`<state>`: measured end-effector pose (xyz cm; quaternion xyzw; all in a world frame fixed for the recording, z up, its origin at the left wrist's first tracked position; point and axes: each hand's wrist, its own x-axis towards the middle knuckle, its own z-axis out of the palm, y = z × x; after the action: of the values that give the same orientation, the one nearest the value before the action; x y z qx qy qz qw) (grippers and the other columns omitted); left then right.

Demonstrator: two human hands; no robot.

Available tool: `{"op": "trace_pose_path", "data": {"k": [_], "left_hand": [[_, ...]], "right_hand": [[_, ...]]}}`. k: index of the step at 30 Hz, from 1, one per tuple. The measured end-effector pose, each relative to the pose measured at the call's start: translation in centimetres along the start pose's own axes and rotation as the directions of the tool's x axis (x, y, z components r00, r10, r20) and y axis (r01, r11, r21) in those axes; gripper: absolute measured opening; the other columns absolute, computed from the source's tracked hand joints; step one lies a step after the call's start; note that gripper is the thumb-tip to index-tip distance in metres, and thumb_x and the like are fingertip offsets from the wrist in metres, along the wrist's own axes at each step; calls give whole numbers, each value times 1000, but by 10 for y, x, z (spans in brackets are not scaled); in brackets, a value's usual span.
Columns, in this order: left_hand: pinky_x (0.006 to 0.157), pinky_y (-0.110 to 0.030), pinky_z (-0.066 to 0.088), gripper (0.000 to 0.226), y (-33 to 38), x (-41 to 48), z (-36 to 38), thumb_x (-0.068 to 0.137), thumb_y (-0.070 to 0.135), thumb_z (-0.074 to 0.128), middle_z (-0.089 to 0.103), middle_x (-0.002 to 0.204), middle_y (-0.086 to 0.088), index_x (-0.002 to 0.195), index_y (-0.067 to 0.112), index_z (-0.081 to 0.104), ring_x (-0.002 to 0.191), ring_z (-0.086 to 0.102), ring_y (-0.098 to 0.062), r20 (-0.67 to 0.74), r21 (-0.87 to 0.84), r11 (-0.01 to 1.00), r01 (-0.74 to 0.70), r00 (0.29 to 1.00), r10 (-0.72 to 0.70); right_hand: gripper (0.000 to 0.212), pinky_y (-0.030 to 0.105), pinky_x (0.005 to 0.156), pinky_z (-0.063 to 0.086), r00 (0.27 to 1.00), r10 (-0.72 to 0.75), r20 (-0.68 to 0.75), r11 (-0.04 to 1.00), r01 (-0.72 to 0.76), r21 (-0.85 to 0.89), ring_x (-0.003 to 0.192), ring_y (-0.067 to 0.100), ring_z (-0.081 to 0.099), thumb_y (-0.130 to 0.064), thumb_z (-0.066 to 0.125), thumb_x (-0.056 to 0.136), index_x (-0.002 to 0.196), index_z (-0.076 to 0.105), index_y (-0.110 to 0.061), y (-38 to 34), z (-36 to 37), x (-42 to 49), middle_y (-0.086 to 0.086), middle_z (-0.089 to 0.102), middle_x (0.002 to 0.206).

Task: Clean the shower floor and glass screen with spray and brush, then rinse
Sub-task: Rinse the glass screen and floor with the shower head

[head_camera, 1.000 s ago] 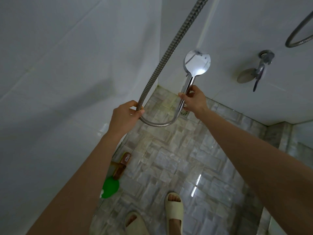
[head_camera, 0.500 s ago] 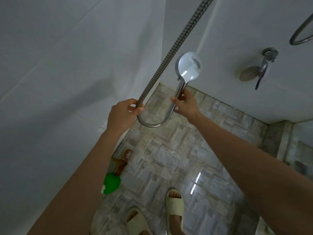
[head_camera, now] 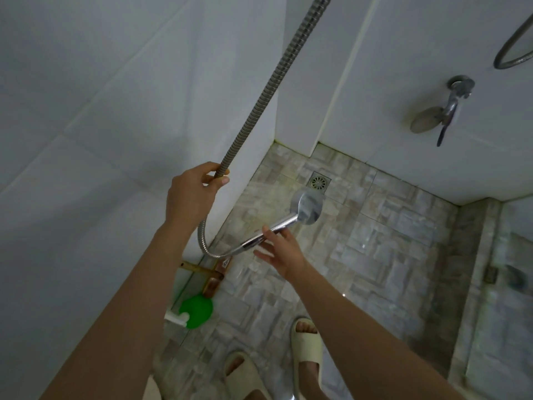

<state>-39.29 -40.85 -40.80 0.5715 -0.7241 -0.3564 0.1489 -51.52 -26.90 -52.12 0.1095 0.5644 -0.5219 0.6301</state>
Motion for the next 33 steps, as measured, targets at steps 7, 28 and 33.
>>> {"op": "trace_pose_path", "data": {"k": [7, 28, 33], "left_hand": [[84, -36, 57, 13, -7, -13, -13, 90, 34, 68, 74, 91, 5, 102, 35, 71, 79, 71, -12, 17, -20, 999, -34, 999, 35], [82, -38, 60, 13, -14, -23, -7, 90, 26, 69, 73, 86, 7, 101, 32, 72, 77, 72, -10, 121, -147, 987, -62, 989, 80], [82, -38, 60, 13, -12, -23, -6, 89, 26, 69, 74, 88, 5, 99, 33, 72, 80, 72, -11, 137, -142, 987, -74, 986, 94]], "right_hand": [[20, 36, 63, 60, 989, 145, -1, 973, -142, 181, 88, 25, 66, -15, 60, 94, 112, 53, -9, 52, 6, -30, 8, 66, 94], [14, 44, 45, 54, 933, 295, -204, 675, -52, 736, 44, 22, 66, 2, 56, 92, 78, 56, 0, 117, -19, -57, 10, 66, 52], [14, 42, 41, 53, 930, 265, -255, 667, 14, 745, 45, 20, 66, 1, 54, 93, 79, 55, 0, 112, -26, -51, 8, 65, 48]]}}
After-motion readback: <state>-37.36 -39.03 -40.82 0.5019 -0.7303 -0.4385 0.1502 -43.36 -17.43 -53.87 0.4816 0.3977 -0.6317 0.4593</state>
